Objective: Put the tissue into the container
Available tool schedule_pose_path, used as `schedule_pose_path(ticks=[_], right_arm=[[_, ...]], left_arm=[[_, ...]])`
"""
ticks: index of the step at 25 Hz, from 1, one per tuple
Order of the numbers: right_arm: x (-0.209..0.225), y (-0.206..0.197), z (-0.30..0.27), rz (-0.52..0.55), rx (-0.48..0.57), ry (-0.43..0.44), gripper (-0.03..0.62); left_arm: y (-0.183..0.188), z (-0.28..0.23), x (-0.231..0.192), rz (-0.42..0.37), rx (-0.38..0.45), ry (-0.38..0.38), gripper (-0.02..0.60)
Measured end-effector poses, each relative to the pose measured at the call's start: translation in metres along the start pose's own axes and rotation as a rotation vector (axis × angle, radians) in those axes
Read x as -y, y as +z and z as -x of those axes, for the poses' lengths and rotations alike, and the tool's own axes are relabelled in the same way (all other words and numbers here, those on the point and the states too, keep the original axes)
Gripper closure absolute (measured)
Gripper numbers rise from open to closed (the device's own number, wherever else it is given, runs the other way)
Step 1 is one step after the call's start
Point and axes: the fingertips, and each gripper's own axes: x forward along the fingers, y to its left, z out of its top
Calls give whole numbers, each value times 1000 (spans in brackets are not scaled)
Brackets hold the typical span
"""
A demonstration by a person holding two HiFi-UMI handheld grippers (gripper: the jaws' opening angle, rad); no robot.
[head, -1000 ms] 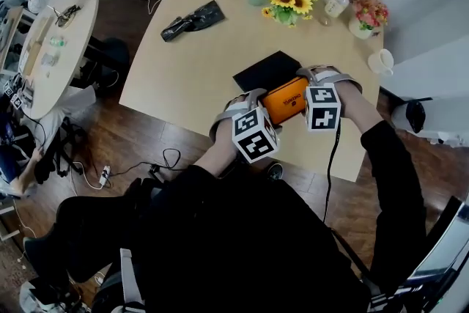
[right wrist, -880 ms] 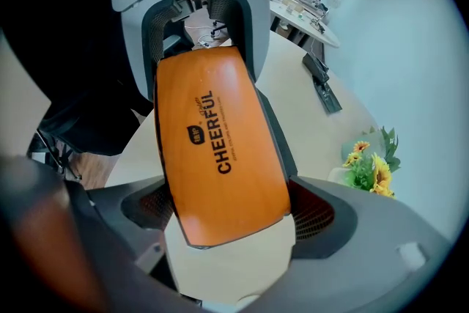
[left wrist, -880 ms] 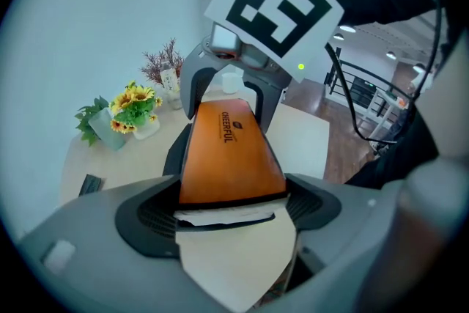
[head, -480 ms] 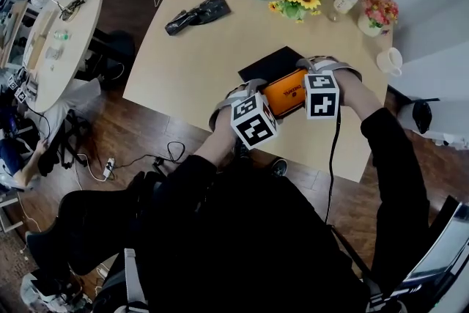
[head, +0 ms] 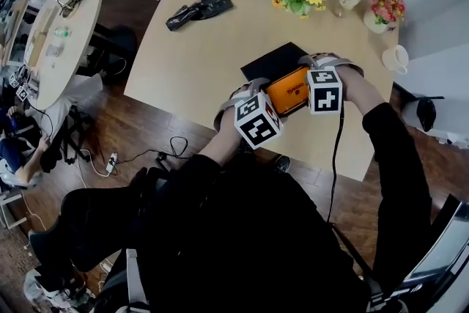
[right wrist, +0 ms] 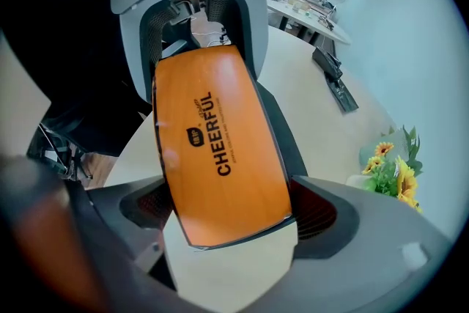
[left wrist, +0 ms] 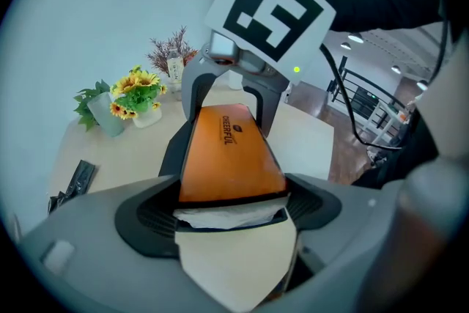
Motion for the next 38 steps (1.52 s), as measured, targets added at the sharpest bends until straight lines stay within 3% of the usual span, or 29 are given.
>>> schedule_pose_path(ticks=[10, 14, 20, 25, 29, 33, 35, 38], right_arm=[[-3, 2, 2, 27, 13, -23, 88], [-9, 3, 7, -7, 42, -22, 45], [-11, 8, 32, -69, 145, -113, 51], [-7, 33, 97, -276, 490, -318, 197], [-18, 39, 154, -485, 794, -465, 281], [-31, 24, 223, -755, 1107, -652, 312], [-40, 7, 251, -902, 1236, -740, 315], [-58, -14, 281, -1041, 1357, -828, 336]], left_arm=[[0, 7, 2, 52, 71, 49, 149], [-1, 20, -2, 93, 108, 74, 133], [4, 40, 5, 142, 171, 68, 137], [30, 77, 15, 170, 327, 96, 144], [61, 124, 18, 227, 535, 168, 172], [89, 171, 26, 265, 735, 247, 230], [98, 185, 31, 275, 786, 278, 233], [106, 203, 34, 297, 849, 336, 250]])
